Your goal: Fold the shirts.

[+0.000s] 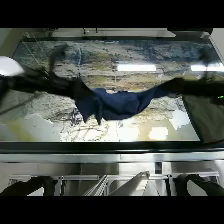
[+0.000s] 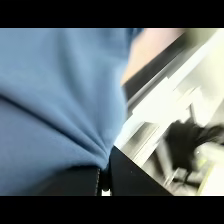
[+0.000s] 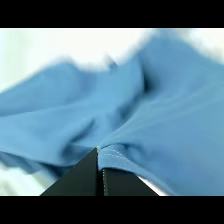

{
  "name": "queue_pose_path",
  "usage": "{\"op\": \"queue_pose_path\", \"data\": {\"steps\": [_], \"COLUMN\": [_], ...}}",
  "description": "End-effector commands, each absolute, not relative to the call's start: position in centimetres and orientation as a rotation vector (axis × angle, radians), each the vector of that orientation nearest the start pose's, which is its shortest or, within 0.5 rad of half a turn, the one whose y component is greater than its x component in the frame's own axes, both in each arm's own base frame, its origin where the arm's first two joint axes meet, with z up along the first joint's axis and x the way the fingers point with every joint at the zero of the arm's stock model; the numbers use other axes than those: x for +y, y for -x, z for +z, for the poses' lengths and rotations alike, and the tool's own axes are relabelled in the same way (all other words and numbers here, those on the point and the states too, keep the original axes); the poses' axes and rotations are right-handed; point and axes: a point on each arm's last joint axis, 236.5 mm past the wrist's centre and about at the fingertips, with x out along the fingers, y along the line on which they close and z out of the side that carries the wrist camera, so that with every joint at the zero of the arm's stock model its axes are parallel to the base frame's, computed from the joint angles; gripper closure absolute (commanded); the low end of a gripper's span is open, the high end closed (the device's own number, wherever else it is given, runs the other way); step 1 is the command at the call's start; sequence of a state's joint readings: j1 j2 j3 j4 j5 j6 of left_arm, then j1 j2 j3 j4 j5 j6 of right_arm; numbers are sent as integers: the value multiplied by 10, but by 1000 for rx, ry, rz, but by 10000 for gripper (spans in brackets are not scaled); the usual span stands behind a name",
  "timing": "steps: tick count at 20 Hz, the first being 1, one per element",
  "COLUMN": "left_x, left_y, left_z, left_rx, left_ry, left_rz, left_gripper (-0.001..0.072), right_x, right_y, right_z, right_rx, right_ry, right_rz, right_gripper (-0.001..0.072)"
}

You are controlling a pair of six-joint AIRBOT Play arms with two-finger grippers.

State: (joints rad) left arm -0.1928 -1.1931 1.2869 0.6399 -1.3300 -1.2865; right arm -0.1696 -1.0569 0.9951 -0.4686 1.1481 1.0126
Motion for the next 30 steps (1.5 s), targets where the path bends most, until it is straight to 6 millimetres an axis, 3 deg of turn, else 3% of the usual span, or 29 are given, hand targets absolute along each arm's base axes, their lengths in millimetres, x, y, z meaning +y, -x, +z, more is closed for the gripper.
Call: {"op": "queue_pose_path", "data": {"steps": [1, 2, 3, 5, 7, 9, 11, 14, 17, 19, 20, 21, 22, 23, 25, 27, 29, 30], "left_x": [-234, -228, -225, -224, -228, -232, -239, -242, -232, -217, -206, -193, -178, -164, -136, -111, -93, -88], "left_y": [-294, -282, -271, -248, -238, -244, -260, -304, -359, -390, -403, -415, -427, -436, -446, -437, -415, -400], "left_z": [331, 364, 384, 404, 403, 388, 355, 281, 186, 125, 97, 77, 62, 55, 51, 43, 22, 8], "left_rx": [661, 566, 507, 459, 461, 509, 609, 805, 990, 1086, 1121, 1151, 1172, 1185, 1210, 1280, 1393, 1466], "left_ry": [387, 358, 336, 299, 291, 312, 353, 450, 569, 645, 676, 709, 740, 763, 793, 754, 663, 630], "left_rz": [-1060, -1060, -1059, -1072, -1094, -1099, -1099, -1050, -939, -854, -815, -780, -753, -738, -742, -745, -706, -682], "left_gripper": [688, 686, 683, 681, 681, 680, 680, 680, 680, 658, 434, 300, 80, -7, -8, -7, -7, -7], "right_x": [117, 118, 119, 119, 115, 112, 110, 98, 88, 89, 88, 88, 86, 81, 71, 62, 64, 69], "right_y": [-316, -287, -259, -210, -193, -211, -253, -333, -411, -455, -474, -487, -497, -502, -500, -486, -457, -438], "right_z": [330, 378, 414, 462, 478, 470, 438, 368, 273, 199, 159, 125, 95, 75, 62, 69, 80, 83], "right_rx": [297, 146, 24, -166, -244, -199, -60, 185, 437, 597, 664, 720, 771, 805, 840, 868, 930, 979], "right_ry": [-341, -273, -223, -148, -132, -151, -188, -281, -390, -476, -503, -533, -582, -624, -661, -687, -701, -710], "right_rz": [663, 638, 616, 562, 525, 532, 559, 580, 574, 565, 553, 544, 531, 519, 516, 547, 639, 696], "right_gripper": [698, 698, 699, 698, 699, 699, 698, 698, 698, 698, 695, 590, 295, 165, 181, 405, 446, 698]}}
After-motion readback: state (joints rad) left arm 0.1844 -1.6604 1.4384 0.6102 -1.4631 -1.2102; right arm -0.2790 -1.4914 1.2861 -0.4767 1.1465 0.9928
